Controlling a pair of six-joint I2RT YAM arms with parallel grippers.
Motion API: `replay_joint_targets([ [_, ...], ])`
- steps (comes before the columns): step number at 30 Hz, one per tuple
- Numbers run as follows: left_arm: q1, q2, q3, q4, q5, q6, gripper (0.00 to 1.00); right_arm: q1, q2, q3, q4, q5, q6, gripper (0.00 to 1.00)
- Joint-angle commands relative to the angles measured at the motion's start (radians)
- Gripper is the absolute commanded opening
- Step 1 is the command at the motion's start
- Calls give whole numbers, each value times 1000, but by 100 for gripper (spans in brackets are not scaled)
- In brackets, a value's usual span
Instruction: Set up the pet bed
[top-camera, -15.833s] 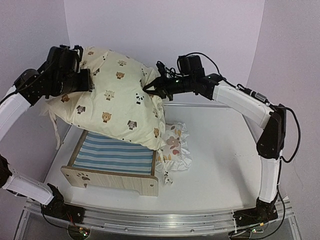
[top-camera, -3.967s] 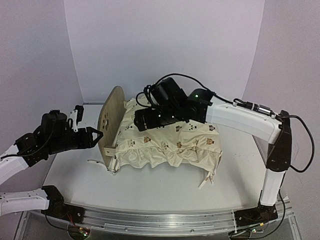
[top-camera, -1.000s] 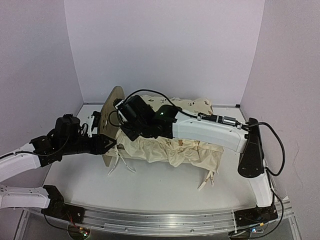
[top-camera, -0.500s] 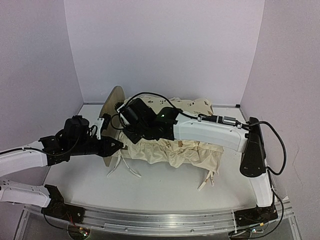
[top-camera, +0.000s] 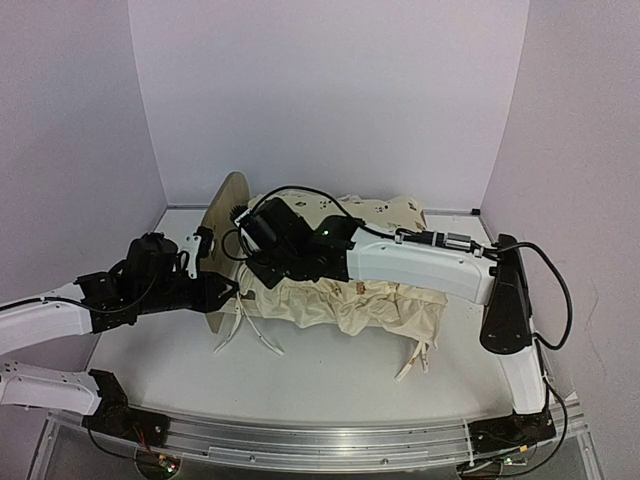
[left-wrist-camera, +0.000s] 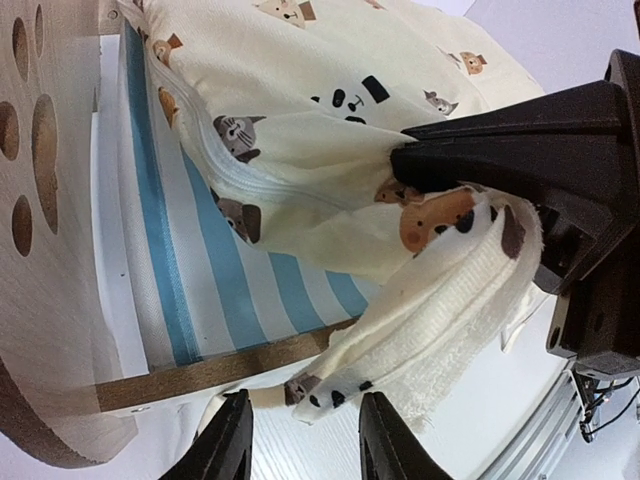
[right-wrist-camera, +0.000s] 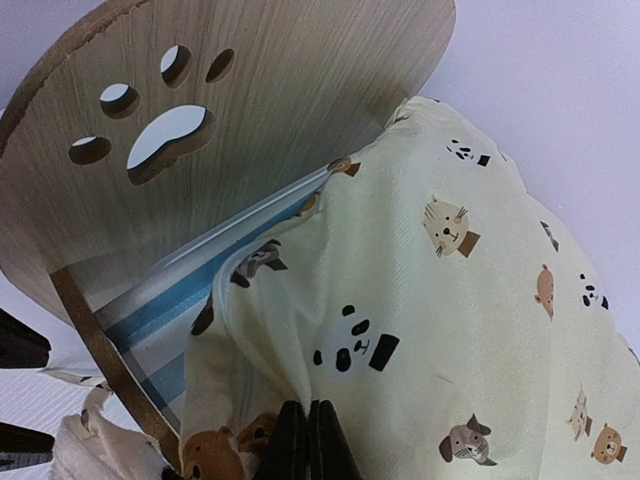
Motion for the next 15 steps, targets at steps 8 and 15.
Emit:
replay_joint_targets([
  [8,-5,30,20,43,-2,3,31,-9,-87,-24,8,-1,25,1],
  [15,-5,62,11,117,71,12,42,-9,-84,-28,10,-8,31,1],
])
